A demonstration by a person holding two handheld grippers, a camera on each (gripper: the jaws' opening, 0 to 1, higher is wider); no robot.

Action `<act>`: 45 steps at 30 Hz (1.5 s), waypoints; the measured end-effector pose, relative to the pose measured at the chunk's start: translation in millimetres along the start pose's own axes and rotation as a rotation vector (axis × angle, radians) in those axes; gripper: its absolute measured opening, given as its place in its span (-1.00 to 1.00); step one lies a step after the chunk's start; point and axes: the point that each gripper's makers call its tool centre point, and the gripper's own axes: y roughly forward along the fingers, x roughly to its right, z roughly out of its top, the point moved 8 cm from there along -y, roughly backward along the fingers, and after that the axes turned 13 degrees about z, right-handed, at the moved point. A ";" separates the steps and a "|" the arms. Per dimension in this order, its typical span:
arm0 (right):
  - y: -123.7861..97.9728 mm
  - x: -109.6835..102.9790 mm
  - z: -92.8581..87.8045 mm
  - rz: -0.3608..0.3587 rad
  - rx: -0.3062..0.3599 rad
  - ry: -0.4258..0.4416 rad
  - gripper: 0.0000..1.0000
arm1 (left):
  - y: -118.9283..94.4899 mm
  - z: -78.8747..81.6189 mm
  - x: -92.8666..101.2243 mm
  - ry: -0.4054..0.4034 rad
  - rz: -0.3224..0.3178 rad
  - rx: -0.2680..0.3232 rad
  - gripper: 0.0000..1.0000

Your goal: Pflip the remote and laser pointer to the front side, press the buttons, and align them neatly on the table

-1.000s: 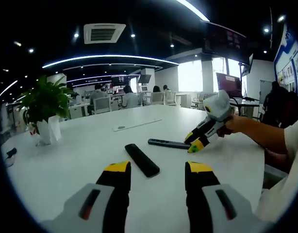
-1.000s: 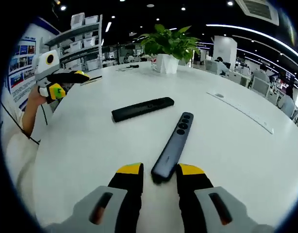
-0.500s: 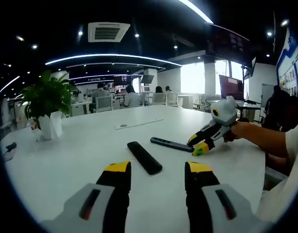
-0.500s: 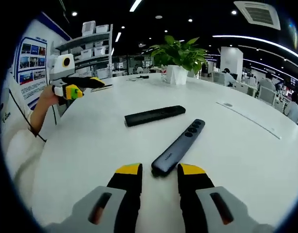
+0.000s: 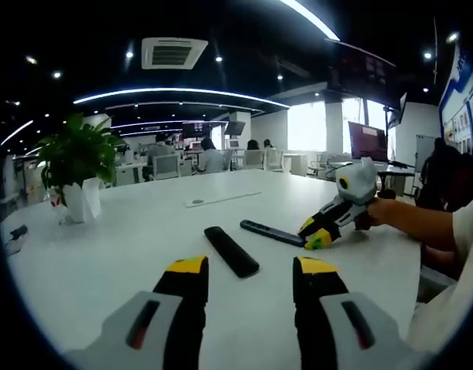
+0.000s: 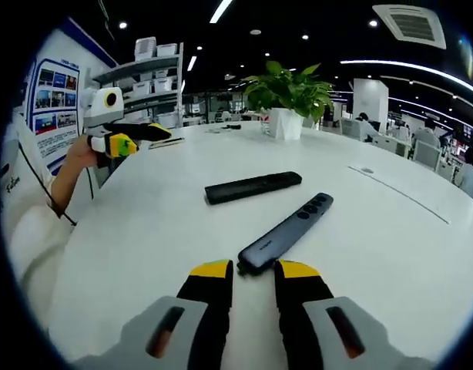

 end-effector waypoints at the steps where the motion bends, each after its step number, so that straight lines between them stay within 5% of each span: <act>1: -0.3 0.0 -0.3 0.000 0.008 0.007 -0.52 | 0.1 -0.3 0.3 0.001 0.000 -0.001 -0.10; 45: 29.4 -9.4 10.1 0.036 0.015 -0.042 -0.55 | 0.3 -4.9 1.4 0.053 0.013 -0.024 -0.10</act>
